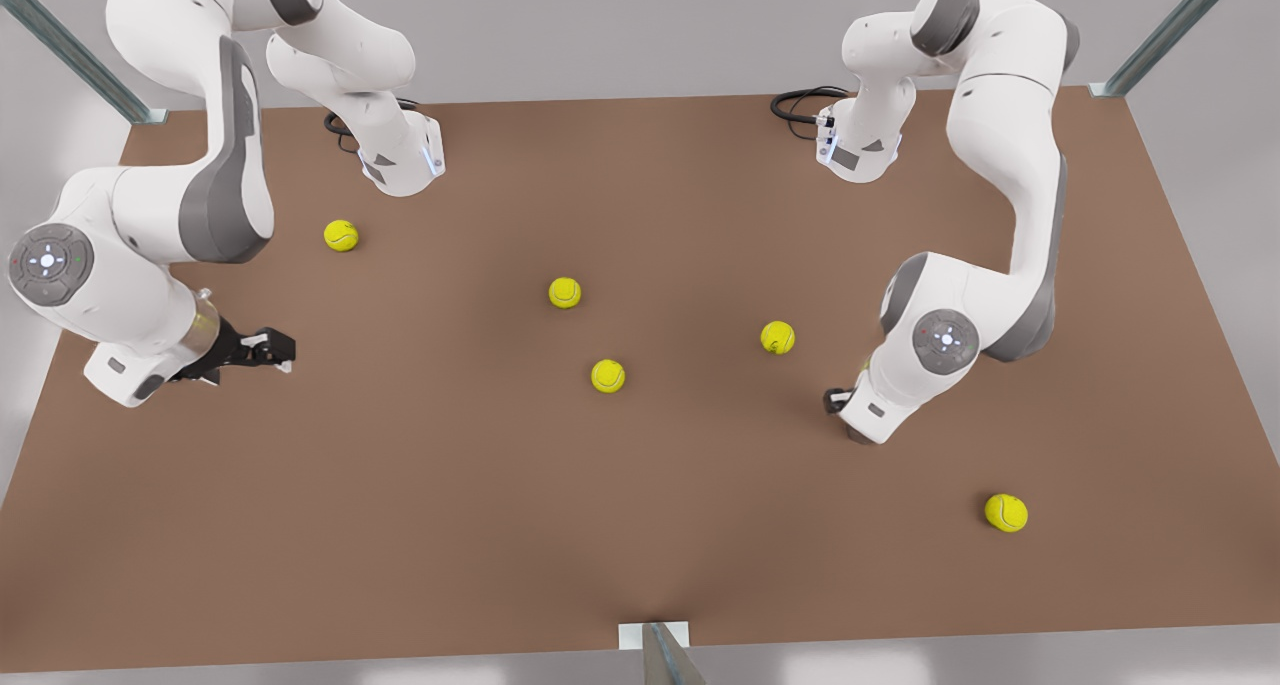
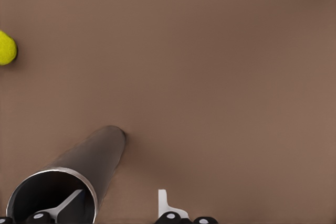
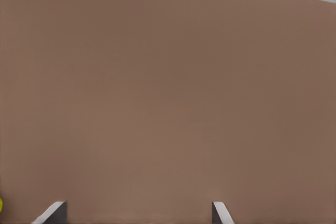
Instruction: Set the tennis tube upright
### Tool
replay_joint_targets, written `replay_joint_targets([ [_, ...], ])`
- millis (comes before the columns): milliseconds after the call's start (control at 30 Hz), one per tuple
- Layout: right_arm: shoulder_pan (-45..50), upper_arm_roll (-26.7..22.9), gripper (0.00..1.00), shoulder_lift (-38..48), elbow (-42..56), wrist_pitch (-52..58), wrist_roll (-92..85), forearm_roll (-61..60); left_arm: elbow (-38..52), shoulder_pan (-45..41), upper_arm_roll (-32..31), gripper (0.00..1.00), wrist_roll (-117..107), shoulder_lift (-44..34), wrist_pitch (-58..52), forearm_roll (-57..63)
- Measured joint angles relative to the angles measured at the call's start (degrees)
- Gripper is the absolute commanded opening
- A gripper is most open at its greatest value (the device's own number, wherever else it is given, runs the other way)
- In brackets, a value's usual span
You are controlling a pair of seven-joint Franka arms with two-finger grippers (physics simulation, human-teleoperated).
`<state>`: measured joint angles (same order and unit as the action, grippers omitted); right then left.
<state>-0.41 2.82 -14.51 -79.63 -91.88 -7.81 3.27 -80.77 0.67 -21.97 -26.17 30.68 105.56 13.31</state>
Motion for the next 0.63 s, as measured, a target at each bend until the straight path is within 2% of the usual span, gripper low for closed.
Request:
replay_joint_targets([
  [100,-0.59,-0.01,1.0,0.43,0.35,0.26,-0.18,-0.19,0.05,0.1,0.0,1.0,0.16,-0.17,-1.42,0.07],
  [233,-0.54,-0.01,1.0,0.5,0.1,0.3,-0.1,-0.28,7.73,-0.21,-0.52,1.0,1.18,-0.79,-15.11,0.2],
  [333,-0.52,0.16,1.0,0.61,0.09,0.48,-0.1,-0.36,9.39,-0.24,-0.36,1.0,2.69,-2.0,-19.47,0.24],
  [400,-0.74,0.17,1.0,0.67,0.29,1.93,0.07,-0.29,14.9,0.32,0.01,1.0,10.54,-6.18,-30.18,0.2],
  [433,-0.62,0.17,1.0,0.71,0.26,1.84,0.07,-0.28,14.71,2.72,0.38,1.0,18.35,-11.54,-32.87,0.21],
  [500,-0.59,0.17,1.0,0.62,0.19,1.88,0.07,-0.28,14.44,3.11,0.35,1.0,19.97,-14.52,-35.21,1.33],
  [533,-0.55,0.17,1.0,0.62,0.12,1.84,0.07,-0.28,13.12,0.26,13.5,1.0,32.11,-17.46,-37.06,1.09],
  [567,-0.56,0.17,1.0,0.62,0.02,1.8,0.07,-0.28,-10.31,6.34,17.66,1.0,32.53,-33.05,-22.83,-1.85],
  [600,-0.48,0.17,1.0,0.54,0.24,1.53,0.07,-0.17,-19.0,10.4,17.5,1.0,31.76,-39.62,-17.43,-4.13],
  [633,-0.56,0.17,1.0,0.61,0.02,1.75,0.07,-0.15,-19.37,1.33,17.53,1.0,31.5,-40.04,-18.09,-5.69],
])
